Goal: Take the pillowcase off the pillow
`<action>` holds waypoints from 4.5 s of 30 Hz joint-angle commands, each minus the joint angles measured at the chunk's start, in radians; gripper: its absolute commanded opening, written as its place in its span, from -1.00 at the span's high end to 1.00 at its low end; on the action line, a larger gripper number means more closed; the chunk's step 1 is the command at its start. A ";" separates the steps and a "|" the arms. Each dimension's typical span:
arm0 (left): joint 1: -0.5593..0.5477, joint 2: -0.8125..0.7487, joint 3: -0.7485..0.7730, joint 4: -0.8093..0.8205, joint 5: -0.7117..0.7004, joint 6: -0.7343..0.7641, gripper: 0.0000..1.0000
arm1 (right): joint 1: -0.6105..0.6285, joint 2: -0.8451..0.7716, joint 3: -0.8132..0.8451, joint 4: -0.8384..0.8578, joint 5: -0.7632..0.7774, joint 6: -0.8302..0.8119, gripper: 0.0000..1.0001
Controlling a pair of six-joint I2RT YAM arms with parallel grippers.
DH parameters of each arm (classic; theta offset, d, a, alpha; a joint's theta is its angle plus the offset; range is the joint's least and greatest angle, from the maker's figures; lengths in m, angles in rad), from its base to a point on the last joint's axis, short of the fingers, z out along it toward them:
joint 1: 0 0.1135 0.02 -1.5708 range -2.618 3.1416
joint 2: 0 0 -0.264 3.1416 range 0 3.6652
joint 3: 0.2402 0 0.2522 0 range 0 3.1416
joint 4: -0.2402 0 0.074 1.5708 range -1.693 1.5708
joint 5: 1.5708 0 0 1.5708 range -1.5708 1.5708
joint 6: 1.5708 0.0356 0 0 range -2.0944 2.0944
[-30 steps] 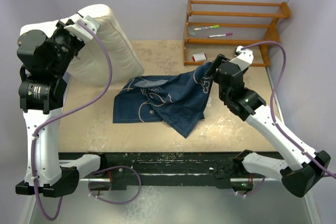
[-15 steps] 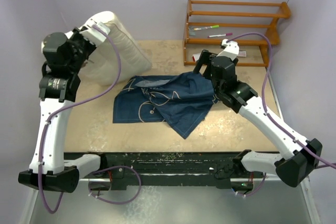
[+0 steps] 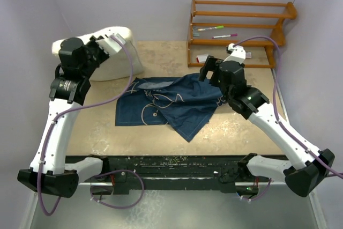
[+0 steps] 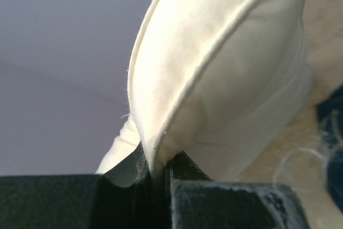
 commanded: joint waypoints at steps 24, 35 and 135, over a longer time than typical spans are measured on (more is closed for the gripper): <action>-0.135 0.298 0.103 -0.333 0.567 -0.561 -0.98 | -0.003 -0.214 -0.146 -0.079 -0.019 0.155 -1.00; 0.260 0.094 -0.136 -0.216 0.253 -0.589 -0.98 | -0.002 -0.307 -0.157 -0.157 0.199 0.107 -1.00; 0.257 -0.697 -1.386 0.648 0.202 -0.795 -0.98 | -0.069 -0.972 -1.178 0.672 0.311 -0.516 -0.99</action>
